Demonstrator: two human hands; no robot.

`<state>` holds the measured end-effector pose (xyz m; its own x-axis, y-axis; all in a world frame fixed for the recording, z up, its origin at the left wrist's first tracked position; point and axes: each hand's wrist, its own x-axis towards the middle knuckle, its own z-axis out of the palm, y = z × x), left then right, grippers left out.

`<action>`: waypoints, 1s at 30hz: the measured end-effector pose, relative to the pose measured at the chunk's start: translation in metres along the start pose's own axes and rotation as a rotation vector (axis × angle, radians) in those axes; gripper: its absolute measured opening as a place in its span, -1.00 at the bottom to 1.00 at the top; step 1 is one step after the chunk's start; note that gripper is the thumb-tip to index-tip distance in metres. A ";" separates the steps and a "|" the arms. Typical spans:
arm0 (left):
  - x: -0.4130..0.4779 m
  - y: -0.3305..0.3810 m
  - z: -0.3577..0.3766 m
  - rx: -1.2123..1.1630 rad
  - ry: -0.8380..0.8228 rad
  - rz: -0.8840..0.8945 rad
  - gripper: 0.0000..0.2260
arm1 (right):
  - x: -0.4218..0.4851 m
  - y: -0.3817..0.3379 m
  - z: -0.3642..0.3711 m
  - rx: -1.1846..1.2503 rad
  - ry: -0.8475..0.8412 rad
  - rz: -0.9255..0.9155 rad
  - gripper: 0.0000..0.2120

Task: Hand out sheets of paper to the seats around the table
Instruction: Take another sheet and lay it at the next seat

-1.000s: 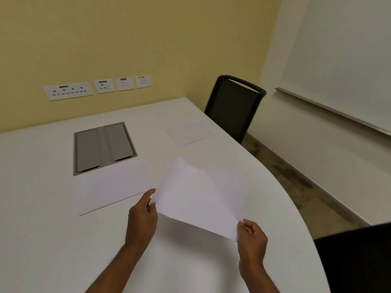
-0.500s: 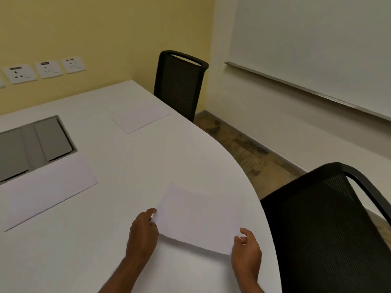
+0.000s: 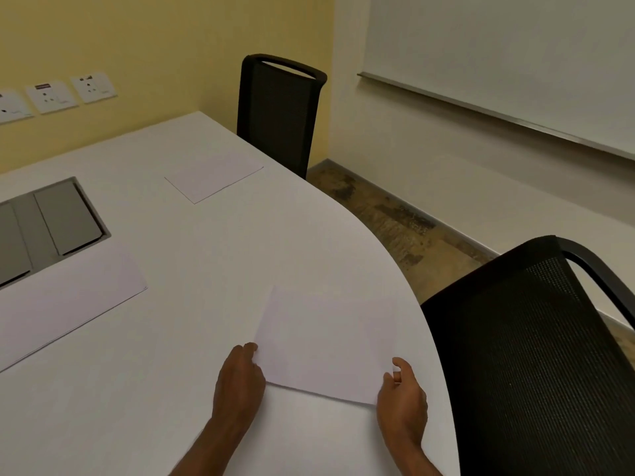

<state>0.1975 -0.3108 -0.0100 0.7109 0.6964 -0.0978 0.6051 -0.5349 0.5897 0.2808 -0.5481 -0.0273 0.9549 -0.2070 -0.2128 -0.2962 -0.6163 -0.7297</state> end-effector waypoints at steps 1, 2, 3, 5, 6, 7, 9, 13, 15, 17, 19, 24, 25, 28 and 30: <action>-0.001 0.001 0.001 -0.003 -0.003 -0.001 -0.65 | 0.001 0.000 0.000 -0.014 0.005 -0.007 -0.67; -0.001 0.002 0.002 0.003 -0.008 0.000 -0.65 | 0.002 0.000 -0.001 -0.028 0.007 -0.017 -0.67; -0.002 0.003 0.003 0.019 -0.013 0.010 -0.65 | 0.003 0.001 -0.001 -0.043 0.007 -0.029 -0.67; -0.003 0.004 0.005 0.062 -0.019 0.038 -0.67 | 0.003 0.002 -0.002 -0.078 0.003 -0.062 -0.66; -0.004 0.004 0.006 0.080 -0.019 0.045 -0.69 | 0.003 0.004 -0.002 -0.101 -0.001 -0.082 -0.65; -0.005 0.005 0.006 0.098 -0.021 0.047 -0.70 | 0.003 0.005 -0.002 -0.128 -0.006 -0.102 -0.64; -0.007 0.005 0.007 0.139 -0.036 0.045 -0.71 | 0.003 0.008 -0.002 -0.177 -0.011 -0.143 -0.62; -0.007 0.005 0.008 0.208 -0.050 0.050 -0.71 | 0.004 0.013 0.001 -0.250 -0.015 -0.235 -0.61; -0.007 0.004 0.009 0.233 -0.052 0.064 -0.74 | 0.005 0.016 0.002 -0.304 -0.025 -0.275 -0.59; -0.007 0.002 0.012 0.271 -0.051 0.094 -0.76 | 0.007 0.018 0.002 -0.347 -0.031 -0.307 -0.56; -0.008 -0.001 0.014 0.313 -0.041 0.133 -0.79 | 0.010 0.020 0.003 -0.381 -0.024 -0.353 -0.55; -0.003 -0.006 0.021 0.342 -0.060 0.214 -0.64 | 0.016 0.031 0.007 -0.530 0.024 -0.487 -0.43; 0.000 -0.008 0.022 0.308 -0.084 0.207 -0.58 | 0.016 0.033 0.009 -0.535 0.020 -0.515 -0.40; 0.000 -0.021 0.027 0.243 -0.156 0.287 -0.38 | 0.018 0.039 0.014 -0.514 -0.028 -0.591 -0.38; -0.002 -0.030 0.030 0.242 -0.192 0.369 -0.29 | 0.021 0.043 0.017 -0.522 -0.057 -0.610 -0.39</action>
<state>0.1890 -0.3103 -0.0510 0.9333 0.3507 -0.0765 0.3500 -0.8416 0.4113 0.2887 -0.5663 -0.0738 0.9468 0.3111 0.0822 0.3203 -0.8870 -0.3327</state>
